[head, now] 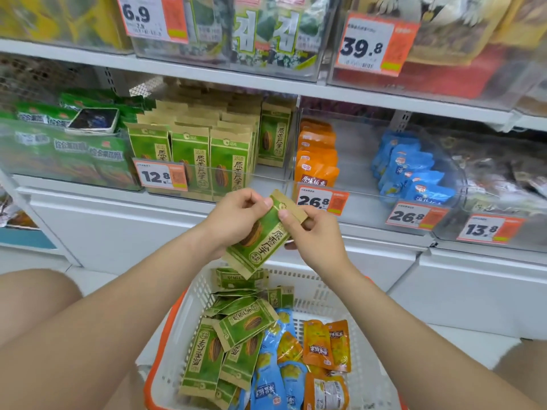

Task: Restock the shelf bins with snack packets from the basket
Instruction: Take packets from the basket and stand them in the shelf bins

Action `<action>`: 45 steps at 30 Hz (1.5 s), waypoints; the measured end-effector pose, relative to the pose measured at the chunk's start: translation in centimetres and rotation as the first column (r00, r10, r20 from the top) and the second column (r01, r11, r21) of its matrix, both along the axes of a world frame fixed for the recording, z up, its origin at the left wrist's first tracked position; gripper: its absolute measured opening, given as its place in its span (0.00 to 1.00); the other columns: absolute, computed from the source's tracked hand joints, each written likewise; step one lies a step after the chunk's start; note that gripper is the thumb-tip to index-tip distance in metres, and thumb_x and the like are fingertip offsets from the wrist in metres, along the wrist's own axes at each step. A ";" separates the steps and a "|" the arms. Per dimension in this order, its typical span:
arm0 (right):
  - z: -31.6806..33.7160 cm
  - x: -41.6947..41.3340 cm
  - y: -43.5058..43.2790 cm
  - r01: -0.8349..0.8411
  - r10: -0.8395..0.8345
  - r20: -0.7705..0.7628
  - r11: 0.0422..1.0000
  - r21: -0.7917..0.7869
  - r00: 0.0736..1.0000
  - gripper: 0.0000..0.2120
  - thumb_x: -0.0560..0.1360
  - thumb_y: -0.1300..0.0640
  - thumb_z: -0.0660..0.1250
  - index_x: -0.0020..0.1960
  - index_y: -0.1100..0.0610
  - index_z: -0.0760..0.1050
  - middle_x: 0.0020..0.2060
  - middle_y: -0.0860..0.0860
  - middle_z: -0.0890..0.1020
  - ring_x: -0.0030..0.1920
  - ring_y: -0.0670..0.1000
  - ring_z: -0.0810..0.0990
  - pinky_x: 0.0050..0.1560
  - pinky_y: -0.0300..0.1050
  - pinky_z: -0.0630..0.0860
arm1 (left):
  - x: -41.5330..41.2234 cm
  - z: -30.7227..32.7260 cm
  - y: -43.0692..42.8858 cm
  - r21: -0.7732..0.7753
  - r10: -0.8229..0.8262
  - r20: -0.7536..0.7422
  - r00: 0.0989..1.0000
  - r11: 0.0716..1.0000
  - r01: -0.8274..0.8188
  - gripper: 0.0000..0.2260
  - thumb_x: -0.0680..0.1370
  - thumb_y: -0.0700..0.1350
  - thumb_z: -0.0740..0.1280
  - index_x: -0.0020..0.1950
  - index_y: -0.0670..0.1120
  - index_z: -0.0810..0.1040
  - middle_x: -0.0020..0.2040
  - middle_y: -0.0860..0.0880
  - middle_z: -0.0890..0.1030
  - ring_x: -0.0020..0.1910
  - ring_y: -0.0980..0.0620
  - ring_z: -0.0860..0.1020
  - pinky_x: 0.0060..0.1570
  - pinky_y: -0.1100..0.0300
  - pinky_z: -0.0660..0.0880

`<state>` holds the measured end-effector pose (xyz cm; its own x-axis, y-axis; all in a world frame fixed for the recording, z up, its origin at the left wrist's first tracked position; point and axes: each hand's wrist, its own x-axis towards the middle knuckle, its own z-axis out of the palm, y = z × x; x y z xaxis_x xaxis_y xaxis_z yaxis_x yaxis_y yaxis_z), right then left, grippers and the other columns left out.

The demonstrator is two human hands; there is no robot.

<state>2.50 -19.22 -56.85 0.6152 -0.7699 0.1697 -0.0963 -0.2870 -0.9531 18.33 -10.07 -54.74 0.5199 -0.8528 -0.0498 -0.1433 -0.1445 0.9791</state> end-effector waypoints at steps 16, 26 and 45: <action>5.5 0.4 0.4 0.029 -0.052 -0.058 0.939 -0.341 0.997 0.12 0.76 0.44 0.75 0.40 0.51 0.83 0.31 0.49 0.83 0.32 0.52 0.78 0.34 0.52 0.77 | 0.1 4.1 0.4 -0.190 -0.026 0.212 0.977 0.980 0.067 0.07 0.84 0.48 0.68 0.48 0.51 0.84 0.45 0.49 0.86 0.45 0.48 0.83 0.52 0.46 0.80; 11.7 2.3 -0.9 0.405 -0.290 0.286 0.711 -0.574 0.913 0.03 0.77 0.55 0.75 0.46 0.49 0.87 0.35 0.40 0.84 0.37 0.39 0.80 0.42 0.41 0.75 | 4.3 5.8 -1.5 -0.269 0.321 0.633 0.705 0.944 -0.189 0.09 0.82 0.43 0.63 0.61 0.51 0.79 0.57 0.51 0.79 0.58 0.49 0.76 0.61 0.48 0.73; 10.8 13.6 -9.7 -0.158 -0.504 -0.424 0.487 -0.859 0.753 0.04 0.77 0.64 0.71 0.49 0.57 0.81 0.39 0.54 0.77 0.45 0.63 0.79 0.41 0.49 0.68 | 9.0 5.5 -5.1 0.119 -0.072 0.984 0.166 0.949 -0.293 0.36 0.75 0.66 0.62 0.77 0.48 0.62 0.75 0.43 0.69 0.76 0.38 0.64 0.73 0.28 0.53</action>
